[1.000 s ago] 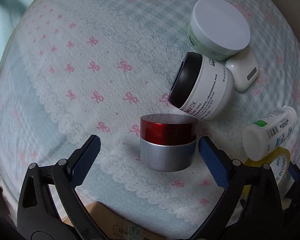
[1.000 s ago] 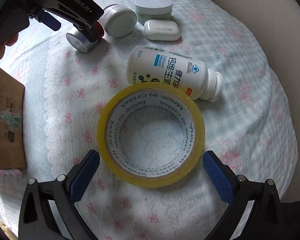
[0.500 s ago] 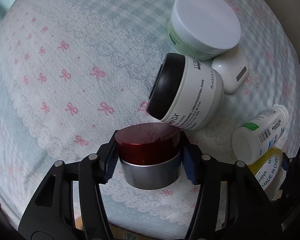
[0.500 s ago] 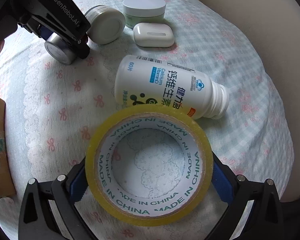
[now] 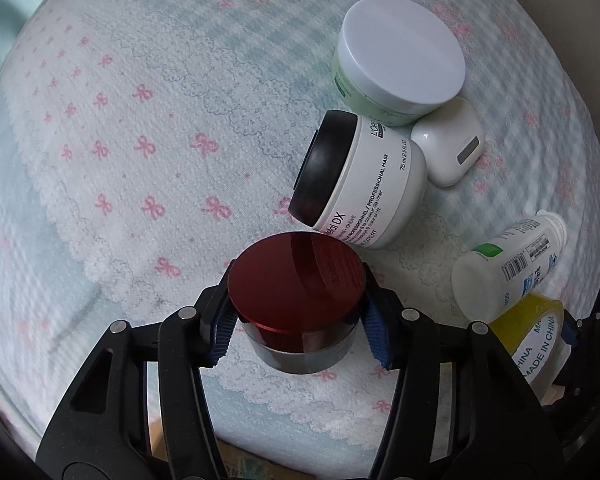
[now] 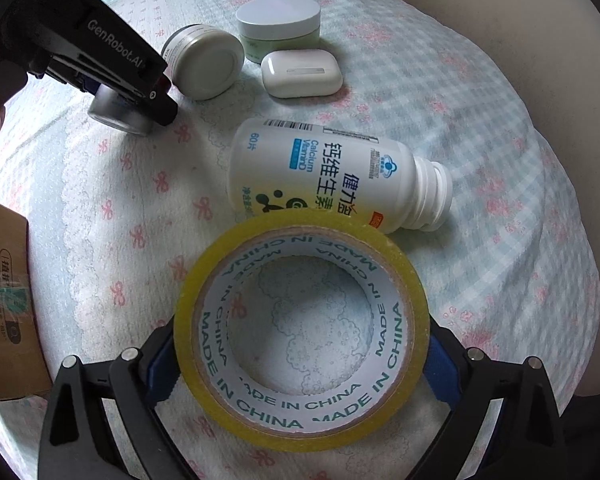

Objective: Organize rigid objects
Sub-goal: 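Carry the red-lidded jar and yellow tape over the cardboard box with both tools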

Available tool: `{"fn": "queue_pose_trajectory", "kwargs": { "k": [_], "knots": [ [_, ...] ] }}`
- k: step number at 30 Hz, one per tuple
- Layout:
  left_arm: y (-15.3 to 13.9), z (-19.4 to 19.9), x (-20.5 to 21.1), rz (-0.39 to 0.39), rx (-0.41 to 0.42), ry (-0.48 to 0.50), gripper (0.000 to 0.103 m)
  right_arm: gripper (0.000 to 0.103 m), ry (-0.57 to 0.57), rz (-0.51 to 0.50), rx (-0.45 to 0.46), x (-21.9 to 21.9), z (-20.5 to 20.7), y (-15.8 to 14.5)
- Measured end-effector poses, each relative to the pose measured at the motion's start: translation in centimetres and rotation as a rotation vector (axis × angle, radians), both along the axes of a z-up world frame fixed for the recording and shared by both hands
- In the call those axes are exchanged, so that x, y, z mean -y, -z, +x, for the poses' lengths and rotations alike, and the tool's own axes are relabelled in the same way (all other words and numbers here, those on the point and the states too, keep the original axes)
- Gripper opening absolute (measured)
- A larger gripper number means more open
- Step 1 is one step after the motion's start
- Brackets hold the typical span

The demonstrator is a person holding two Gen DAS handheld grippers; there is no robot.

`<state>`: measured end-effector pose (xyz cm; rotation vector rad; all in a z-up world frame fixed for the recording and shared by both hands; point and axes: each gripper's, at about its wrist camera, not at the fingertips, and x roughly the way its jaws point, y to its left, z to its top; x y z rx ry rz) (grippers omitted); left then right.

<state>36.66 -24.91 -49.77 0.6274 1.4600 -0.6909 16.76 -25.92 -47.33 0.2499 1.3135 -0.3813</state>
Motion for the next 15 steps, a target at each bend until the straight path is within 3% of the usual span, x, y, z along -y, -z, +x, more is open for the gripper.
{"fn": "queue_pose_trajectory", "kwargs": {
  "k": [8,15],
  "knots": [
    [-5.3,-2.4,-0.2,-0.033,0.047,-0.039,0.05,0.097,0.008,-0.003,0.033,2.0,-1.8,-3.2],
    [-13.0,-5.6,-1.6,-0.096,0.092,-0.105,0.05,0.097,-0.001,-0.019,0.076,3.7,-4.1,-9.4]
  ]
}}
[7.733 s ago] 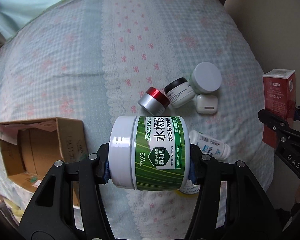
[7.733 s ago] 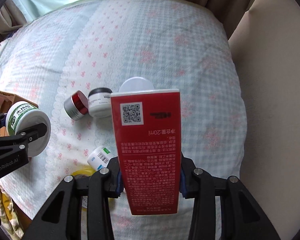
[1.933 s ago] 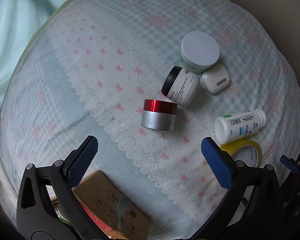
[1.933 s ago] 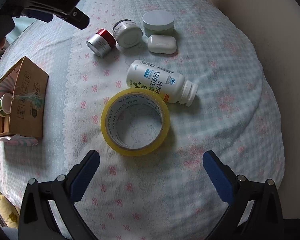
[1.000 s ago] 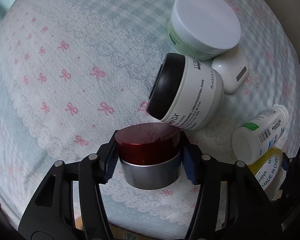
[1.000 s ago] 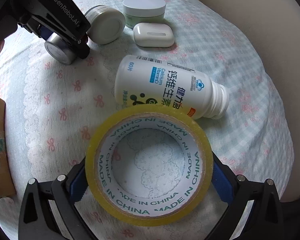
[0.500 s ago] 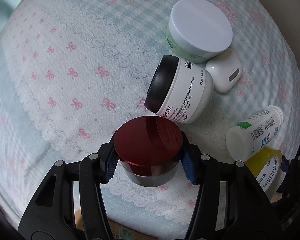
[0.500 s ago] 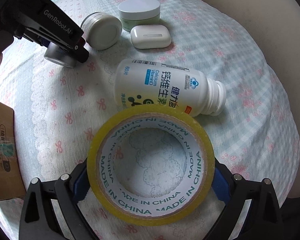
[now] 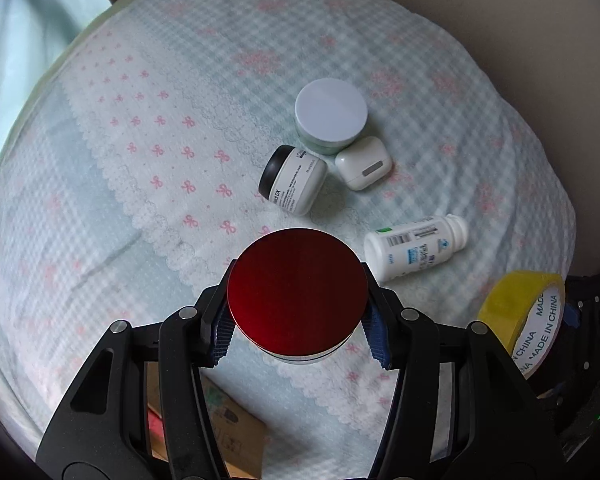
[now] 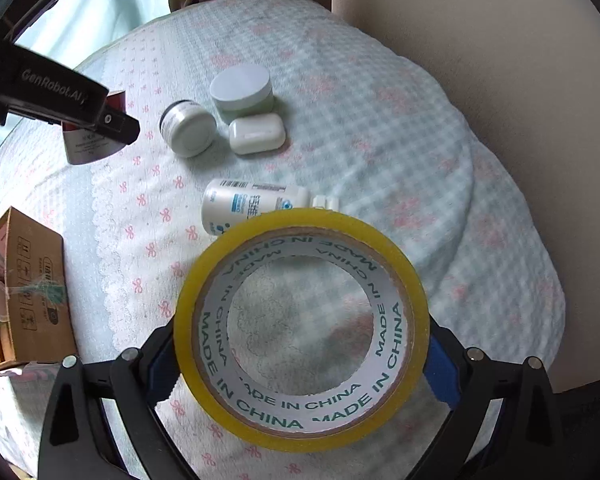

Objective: Organize rigid objects
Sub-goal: 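Carry the red-lidded jar and yellow tape over the cardboard box with both tools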

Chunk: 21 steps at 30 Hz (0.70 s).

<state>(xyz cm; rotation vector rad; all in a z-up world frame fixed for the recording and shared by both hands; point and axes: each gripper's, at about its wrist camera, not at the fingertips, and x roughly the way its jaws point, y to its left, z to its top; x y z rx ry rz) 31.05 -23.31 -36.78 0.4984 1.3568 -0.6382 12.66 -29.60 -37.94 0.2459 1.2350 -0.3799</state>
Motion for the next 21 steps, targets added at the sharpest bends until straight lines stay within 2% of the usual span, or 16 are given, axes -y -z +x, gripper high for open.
{"fn": "queue_pose_trajectory", "kwargs": {
  "k": [5,10,12,17,21],
  "knots": [
    [-6.1,-2.4,-1.8,-0.06,0.049,-0.076,0.05,0.097,-0.061,-0.02,0.032,1.1,-1.1,-5.7],
    [-11.3,-4.1,-5.7,-0.154,0.078,-0.208,0.05,0.097,-0.198,-0.01,0.006,1.8,-0.1,-10.0],
    [-13.1,-5.1,-7.7,-0.181,0.098,-0.26,0.05,0.097,-0.238,-0.006,0.025,1.8,0.2,-12.1],
    [-16.2,-7.3,-13.0,-0.195,0.156,-0.39,0.05,0.097,-0.334,0.003,0.074,0.3,1.7,-16.2],
    [-17.5,-8.7,-18.4,-0.193,0.187,-0.503,0.05,0.097,-0.41,0.067,0.154,-2.3,3.1,-18.7]
  ]
}}
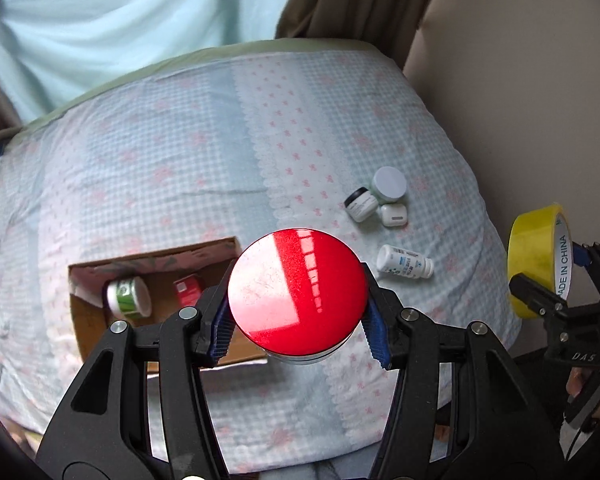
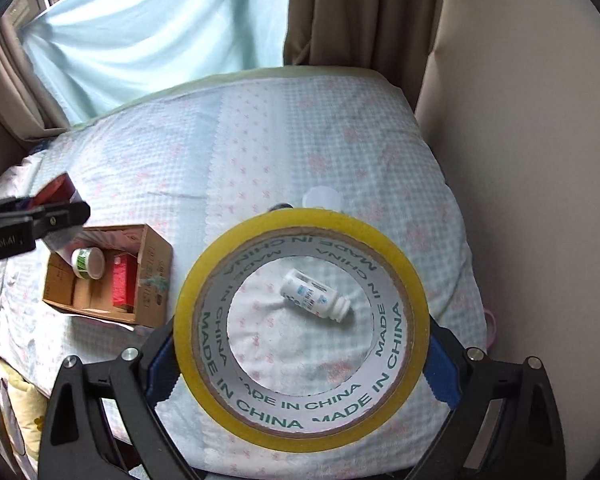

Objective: Organize rigid objects
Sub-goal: 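Carry the red-lidded jar and yellow tape over the cardboard box with both tools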

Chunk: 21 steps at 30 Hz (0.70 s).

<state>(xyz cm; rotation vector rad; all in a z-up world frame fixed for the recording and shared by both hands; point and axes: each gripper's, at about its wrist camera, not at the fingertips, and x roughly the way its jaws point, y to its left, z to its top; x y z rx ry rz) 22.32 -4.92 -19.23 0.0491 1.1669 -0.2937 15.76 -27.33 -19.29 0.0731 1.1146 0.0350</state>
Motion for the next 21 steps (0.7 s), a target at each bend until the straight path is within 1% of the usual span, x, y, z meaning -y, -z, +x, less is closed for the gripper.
{"fn": "queue_pose_trajectory", "kwargs": {
  "k": [5,7,10,14,18,21],
  "knots": [
    [-1.0,-1.7,-7.2,0.014,0.02,-0.111,0.05,0.097,-0.108,0.012,0.041,-5.3,1.7,-2.3],
    [-1.1,-2.2,-9.9,0.019,0.029,-0.142,0.05,0.097,-0.146,0.04,0.039,-7.5,2.2,-2.8],
    [-1.1,-2.6,-13.8,0.019,0.043,-0.175,0.05,0.097,-0.191,0.048,0.037,-11.4,2.7,-3.3],
    [-0.7,-3.0,-18.6,0.002,0.047,-0.192,0.05,0.097,-0.211,0.066,0.023,-16.6,3.2,-3.2],
    [0.5,-3.1,-22.6,0.015,0.039,-0.174,0.05,0.097,-0.194,0.105,-0.021,-21.5,3.8,-2.5],
    [1.8,-2.9,-25.3,0.002,0.015,-0.157,0.05,0.097,-0.18,0.108,-0.053,-24.9,4.6,-1.5]
  ]
}}
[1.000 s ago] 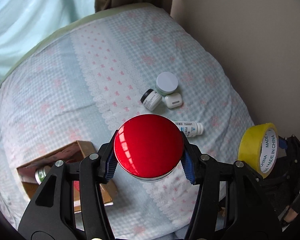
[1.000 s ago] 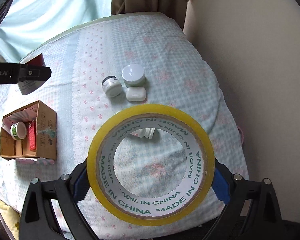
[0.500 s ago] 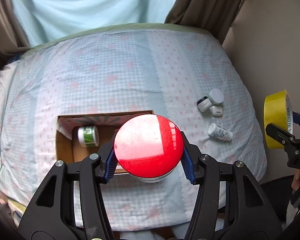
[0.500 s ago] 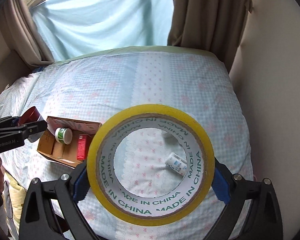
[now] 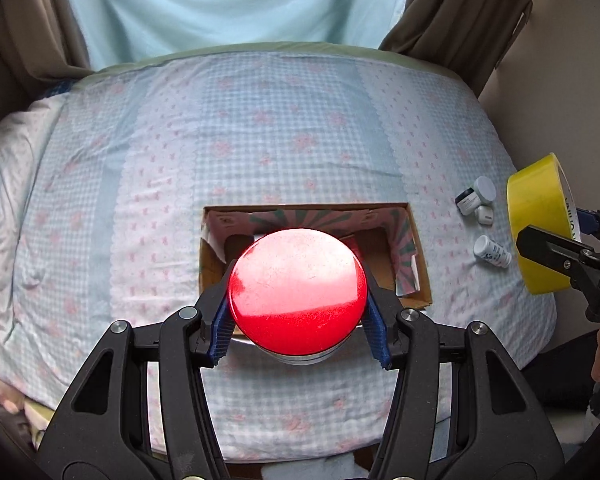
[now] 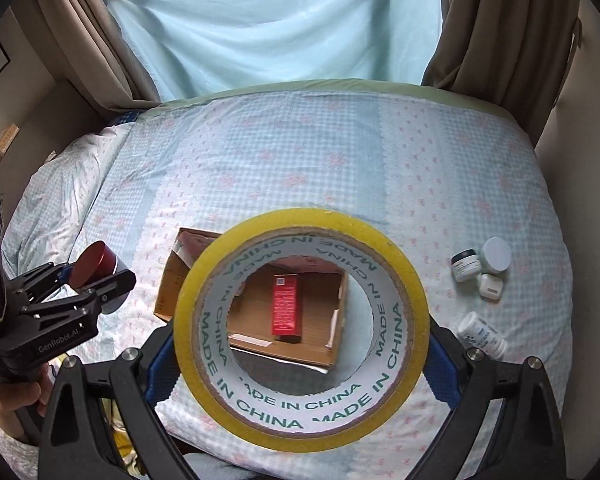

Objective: Organize rigid objects
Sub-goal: 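Carry the red-lidded jar and yellow tape over the cardboard box with both tools, then lower and release the red-lidded jar and yellow tape into the box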

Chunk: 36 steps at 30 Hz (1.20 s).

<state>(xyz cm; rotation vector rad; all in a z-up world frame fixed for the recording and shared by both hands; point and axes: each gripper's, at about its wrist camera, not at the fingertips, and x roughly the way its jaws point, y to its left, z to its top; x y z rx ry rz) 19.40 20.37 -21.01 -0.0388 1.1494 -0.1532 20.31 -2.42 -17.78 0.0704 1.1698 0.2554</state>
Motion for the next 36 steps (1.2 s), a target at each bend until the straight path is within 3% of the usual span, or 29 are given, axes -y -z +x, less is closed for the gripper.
{"fn": "queue_pose_trajectory", "kwargs": {
  "k": [7,13,17,24,30,36],
  "knots": [
    [4.2,1.4,-4.0,0.005,-0.069,0.086,0.05,0.097,0.083,0.013,-0.122,-6.3,1.9,3.7],
    [9.2,4.0,-4.5,0.017,-0.15,0.173,0.05,0.097,0.167,0.056,-0.242,-8.8,4.1,8.9],
    [12.2,5.6,-3.6,0.007,-0.197,0.202,0.05,0.097,0.232,0.063,-0.308,-8.7,5.4,12.5],
    [17.2,6.8,-1.0,0.071,-0.293,0.223,0.05,0.097,0.323,0.125,-0.456,-6.8,6.3,19.3],
    [20.2,7.5,0.0,0.101,-0.363,0.255,0.05,0.097,0.364,0.12,-0.502,-6.7,7.0,22.3],
    [20.7,8.0,0.3,0.103,-0.369,0.253,0.051,0.098,0.388,0.151,-0.513,-6.2,7.6,23.6]
  ]
}}
